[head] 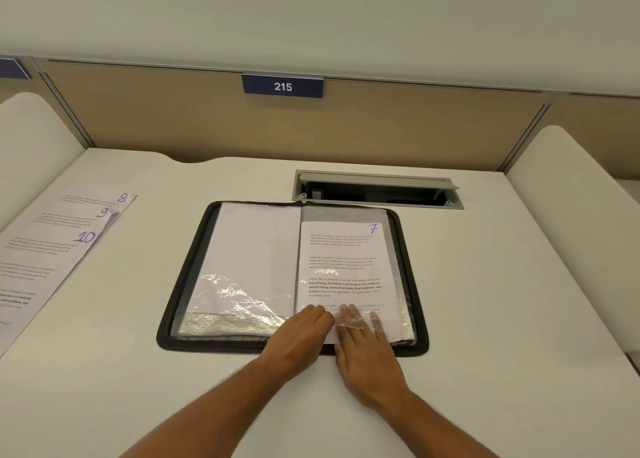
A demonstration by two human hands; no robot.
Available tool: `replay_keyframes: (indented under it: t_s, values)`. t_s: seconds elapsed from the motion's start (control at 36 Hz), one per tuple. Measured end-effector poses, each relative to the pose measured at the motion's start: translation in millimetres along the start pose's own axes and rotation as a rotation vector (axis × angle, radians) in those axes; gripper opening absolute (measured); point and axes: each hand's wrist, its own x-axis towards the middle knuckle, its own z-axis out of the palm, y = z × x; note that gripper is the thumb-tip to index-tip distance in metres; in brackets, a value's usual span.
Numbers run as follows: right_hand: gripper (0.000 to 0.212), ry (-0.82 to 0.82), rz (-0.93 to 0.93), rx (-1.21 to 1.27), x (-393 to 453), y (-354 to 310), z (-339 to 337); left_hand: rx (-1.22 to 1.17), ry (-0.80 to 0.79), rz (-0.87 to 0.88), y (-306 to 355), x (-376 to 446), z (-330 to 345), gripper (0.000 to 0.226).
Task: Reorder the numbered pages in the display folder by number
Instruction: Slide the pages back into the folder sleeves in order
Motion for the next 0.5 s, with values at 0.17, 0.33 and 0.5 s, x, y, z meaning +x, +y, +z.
replay_keyframes:
  t_s: [0.17, 0.33, 0.5]
  values:
    - [0.064, -0.075, 0.041, 0.145, 15, -7, 0, -0.015, -0.014, -0.007, 0, 1, 0, 0.029]
    - [0.066, -0.105, 0.071, 0.101, 33, -4, -7, -0.022, -0.031, -0.019, -1, 1, 1, 0.031]
    - [0.065, -0.089, 0.081, -0.036, 45, 3, -2, -0.027, -0.046, -0.025, 0, 0, -1, 0.030]
